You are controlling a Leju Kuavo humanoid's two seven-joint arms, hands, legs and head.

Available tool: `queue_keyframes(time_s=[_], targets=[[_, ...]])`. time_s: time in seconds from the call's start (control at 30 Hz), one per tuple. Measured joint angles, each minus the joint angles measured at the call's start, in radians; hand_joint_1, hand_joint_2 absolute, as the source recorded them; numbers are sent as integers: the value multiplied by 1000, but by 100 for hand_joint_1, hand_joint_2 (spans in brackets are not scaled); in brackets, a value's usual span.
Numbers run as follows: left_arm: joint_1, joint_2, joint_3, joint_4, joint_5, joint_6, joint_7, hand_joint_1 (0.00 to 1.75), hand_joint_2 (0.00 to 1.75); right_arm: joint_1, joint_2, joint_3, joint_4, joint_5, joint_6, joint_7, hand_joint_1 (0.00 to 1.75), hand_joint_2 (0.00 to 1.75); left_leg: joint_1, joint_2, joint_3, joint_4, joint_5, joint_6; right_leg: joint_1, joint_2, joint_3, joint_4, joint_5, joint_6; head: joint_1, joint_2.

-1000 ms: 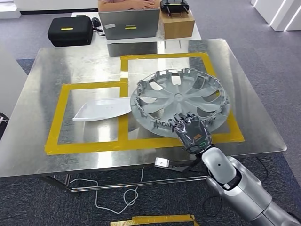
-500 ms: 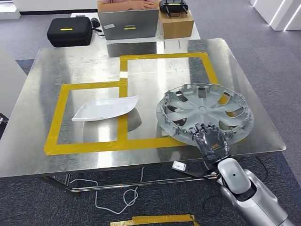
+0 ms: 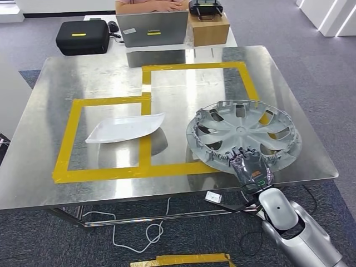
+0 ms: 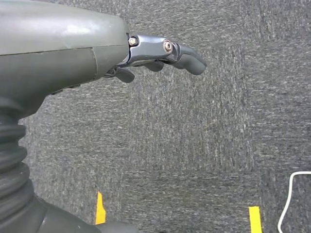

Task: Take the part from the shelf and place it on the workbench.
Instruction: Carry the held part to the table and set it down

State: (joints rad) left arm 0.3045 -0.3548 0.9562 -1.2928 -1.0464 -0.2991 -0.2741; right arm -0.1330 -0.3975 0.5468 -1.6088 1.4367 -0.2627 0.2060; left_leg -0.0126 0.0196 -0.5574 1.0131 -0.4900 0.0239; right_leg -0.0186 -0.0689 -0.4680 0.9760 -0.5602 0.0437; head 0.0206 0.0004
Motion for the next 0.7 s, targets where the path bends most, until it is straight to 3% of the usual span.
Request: queue_keyframes(time_s=[0.03,0.37,0.5,0.7], targets=[[0,0,-1,0,-1,0,4,0,175,-1,0,0,0,0,0,0,0,0,0,0,0,0,0,0,0,0,0,0,0,0,0,0],[1,0,-7,0,-3,0,19,0,175,-4,0,12,-3,-1,-2,-6,0,0,0,0,0,0,0,0,0,0,0,0,0,0,0,0],[1,0,-8,0,1,-2,32,0,0,-5,0,18,-7,-4,-7,-8,0,0,0,0,0,0,0,0,0,0,1,0,0,0,0,0],[1,0,-8,0,-15,0,50,0,0,-8,0,24,-9,-8,-11,-10,0,0,0,0,1,0,0,0,0,0,1,0,0,0,0,0]])
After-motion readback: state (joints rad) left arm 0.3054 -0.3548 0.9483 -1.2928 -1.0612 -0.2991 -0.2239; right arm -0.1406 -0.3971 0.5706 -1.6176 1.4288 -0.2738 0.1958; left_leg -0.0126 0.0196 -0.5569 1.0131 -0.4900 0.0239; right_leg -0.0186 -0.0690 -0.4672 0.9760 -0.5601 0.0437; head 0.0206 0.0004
